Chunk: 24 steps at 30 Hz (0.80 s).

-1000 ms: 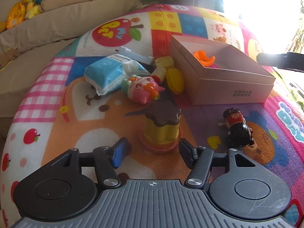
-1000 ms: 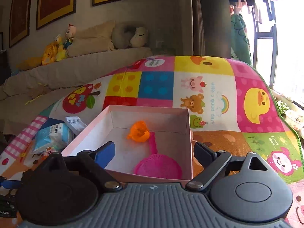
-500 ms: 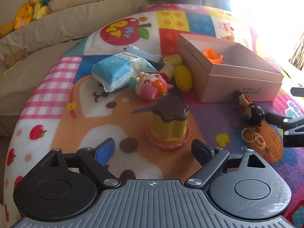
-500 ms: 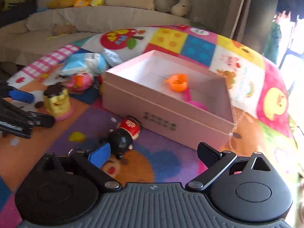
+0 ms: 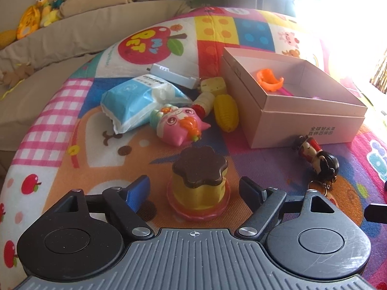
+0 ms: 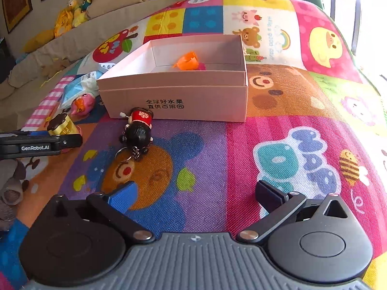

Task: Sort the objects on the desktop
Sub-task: 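Grasp the black-and-red doll keychain with the right tool while the left tool holds the pudding toy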

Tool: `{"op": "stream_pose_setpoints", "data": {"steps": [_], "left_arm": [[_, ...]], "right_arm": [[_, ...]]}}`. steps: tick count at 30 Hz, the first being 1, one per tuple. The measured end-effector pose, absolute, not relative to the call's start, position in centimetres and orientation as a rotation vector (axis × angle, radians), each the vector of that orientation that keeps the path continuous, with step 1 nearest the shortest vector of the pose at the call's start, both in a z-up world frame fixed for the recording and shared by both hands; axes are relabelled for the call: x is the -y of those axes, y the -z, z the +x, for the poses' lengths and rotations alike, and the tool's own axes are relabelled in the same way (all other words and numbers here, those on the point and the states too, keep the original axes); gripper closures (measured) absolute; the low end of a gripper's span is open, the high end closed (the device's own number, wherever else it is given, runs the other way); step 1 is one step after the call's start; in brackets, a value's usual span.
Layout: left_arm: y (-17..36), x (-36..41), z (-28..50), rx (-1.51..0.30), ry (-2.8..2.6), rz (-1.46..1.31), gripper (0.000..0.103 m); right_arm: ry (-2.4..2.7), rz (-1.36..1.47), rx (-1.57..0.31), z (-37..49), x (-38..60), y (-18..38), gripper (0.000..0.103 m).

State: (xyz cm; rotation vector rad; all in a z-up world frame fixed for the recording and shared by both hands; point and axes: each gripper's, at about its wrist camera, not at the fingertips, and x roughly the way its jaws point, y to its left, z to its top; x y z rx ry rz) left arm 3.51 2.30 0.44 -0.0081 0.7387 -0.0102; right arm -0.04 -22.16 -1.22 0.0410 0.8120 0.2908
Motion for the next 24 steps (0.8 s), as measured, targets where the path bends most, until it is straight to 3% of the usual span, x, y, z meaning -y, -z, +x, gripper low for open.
{"op": "stream_pose_setpoints", "data": {"steps": [7, 8, 10, 15, 22, 24], "left_arm": [[-0.3, -2.8, 2.4, -0.729, 0.0, -0.029, 0.009], [-0.3, -3.0, 2.2, -0.728, -0.006, -0.04, 0.008], [-0.3, -3.4, 1.9, -0.724, -0.012, -0.056, 0.007], [-0.2, -3.7, 1.6, -0.72, -0.012, -0.064, 0.005], [-0.1, -3.6, 1.6, -0.715, -0.008, -0.065, 0.002], [-0.1, -3.6, 1.6, -0.714, -0.006, -0.07, 0.002]], "right_arm": [[-0.355, -0.007, -0.832, 0.6, 20.5, 0.3, 0.001], [-0.369, -0.011, -0.804, 0.6, 19.9, 0.0, 0.004], [-0.415, -0.032, -0.765, 1.0, 18.5, -0.4, 0.026], [-0.439, -0.072, -0.775, 3.1, 16.0, 0.3, 0.038], [-0.086, -0.465, -0.601, 2.4, 17.5, 1.2, 0.038], [-0.103, -0.405, -0.611, 2.2, 18.7, 0.4, 0.036]]}}
